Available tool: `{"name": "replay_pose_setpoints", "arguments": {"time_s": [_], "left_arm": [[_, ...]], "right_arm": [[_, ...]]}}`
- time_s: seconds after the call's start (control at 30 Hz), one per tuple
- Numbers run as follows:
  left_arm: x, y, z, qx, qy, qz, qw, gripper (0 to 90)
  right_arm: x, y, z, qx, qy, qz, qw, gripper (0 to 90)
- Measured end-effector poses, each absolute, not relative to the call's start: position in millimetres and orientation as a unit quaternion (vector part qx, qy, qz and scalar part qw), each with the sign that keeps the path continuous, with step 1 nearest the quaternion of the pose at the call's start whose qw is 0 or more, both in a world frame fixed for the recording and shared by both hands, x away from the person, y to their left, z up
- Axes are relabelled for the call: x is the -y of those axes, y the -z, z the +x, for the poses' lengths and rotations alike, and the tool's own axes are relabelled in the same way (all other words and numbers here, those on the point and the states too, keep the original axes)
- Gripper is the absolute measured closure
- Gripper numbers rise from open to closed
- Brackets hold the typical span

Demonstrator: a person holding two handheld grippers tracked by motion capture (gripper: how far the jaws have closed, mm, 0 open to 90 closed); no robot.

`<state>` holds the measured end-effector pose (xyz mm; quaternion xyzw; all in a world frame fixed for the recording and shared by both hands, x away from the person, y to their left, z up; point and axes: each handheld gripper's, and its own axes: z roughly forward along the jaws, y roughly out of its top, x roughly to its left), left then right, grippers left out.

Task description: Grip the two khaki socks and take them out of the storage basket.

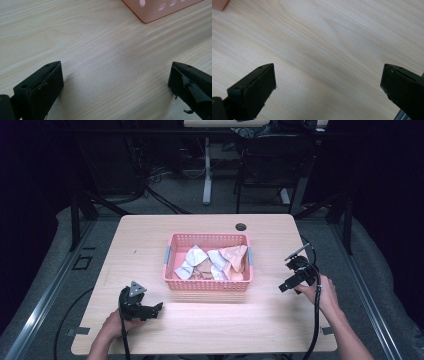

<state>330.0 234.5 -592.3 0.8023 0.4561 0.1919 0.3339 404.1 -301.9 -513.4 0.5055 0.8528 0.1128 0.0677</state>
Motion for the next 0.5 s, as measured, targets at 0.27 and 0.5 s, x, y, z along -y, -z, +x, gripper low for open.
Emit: {"name": "replay_pose_setpoints", "arguments": {"time_s": [0.27,0.5], "left_arm": [[-235,592,330,-0.456,-0.192,0.802,0.334,0.1],[-234,592,330,-0.456,-0.192,0.802,0.334,0.1]], "right_arm": [[296,498,403,-0.853,-0.129,0.499,0.076,2.2],[287,483,402,-0.861,-0.133,0.486,0.076,0.9]]}}
